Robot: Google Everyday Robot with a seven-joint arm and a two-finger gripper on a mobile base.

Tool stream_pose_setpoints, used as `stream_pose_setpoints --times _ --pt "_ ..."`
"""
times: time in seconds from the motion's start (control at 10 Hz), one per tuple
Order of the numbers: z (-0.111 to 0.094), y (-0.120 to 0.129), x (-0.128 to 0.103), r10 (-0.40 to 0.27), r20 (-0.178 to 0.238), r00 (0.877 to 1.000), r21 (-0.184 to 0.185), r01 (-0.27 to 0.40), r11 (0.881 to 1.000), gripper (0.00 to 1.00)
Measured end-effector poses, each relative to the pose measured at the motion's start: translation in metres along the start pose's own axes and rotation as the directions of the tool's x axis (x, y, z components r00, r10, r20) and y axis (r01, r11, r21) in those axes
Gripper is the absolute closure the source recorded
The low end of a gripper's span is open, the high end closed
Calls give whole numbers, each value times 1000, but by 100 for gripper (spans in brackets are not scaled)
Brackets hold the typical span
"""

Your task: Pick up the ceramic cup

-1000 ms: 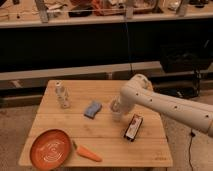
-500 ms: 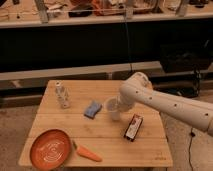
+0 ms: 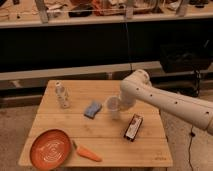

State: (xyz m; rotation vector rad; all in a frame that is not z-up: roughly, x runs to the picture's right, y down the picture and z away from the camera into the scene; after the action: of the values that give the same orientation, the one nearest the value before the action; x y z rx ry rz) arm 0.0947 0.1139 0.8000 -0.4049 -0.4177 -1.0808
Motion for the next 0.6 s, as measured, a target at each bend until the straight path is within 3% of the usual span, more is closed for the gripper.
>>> stream_pose_setpoints --times 0.6 --pt "-8 1 2 -31 25 999 -12 31 999 95"
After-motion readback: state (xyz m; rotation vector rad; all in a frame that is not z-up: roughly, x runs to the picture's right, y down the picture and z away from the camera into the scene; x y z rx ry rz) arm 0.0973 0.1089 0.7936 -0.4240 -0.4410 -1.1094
